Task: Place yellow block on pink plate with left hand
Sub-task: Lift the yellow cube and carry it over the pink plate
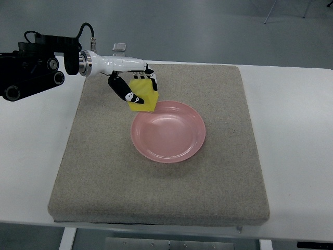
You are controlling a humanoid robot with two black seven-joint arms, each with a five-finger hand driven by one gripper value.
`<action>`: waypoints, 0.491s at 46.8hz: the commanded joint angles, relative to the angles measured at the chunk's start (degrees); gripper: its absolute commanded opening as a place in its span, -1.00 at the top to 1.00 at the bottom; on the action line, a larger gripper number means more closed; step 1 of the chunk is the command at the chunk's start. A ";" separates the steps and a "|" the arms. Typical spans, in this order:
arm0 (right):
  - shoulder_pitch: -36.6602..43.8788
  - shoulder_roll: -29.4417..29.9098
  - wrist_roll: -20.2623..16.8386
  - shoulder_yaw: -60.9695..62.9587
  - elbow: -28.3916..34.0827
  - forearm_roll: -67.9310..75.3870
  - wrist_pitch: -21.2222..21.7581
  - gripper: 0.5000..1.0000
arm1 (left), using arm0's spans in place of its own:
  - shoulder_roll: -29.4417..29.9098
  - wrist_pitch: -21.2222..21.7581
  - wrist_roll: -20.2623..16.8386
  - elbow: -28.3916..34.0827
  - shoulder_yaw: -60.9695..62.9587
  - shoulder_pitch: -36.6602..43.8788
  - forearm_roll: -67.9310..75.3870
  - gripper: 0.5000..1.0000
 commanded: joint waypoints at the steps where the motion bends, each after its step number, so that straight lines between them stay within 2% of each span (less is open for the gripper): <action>1: 0.00 0.00 0.00 0.02 0.00 0.00 0.00 -0.69 | -0.77 -0.02 0.01 -1.35 -0.44 -0.11 0.01 1.00; 11: 0.00 0.00 0.00 0.02 0.00 0.00 0.00 -0.69 | -2.26 -0.37 0.01 -4.08 -0.18 0.33 1.24 1.00; 23: 0.00 0.00 0.00 0.02 0.00 0.00 0.00 -0.69 | -4.11 -0.28 0.01 -4.08 0.00 1.64 7.74 1.00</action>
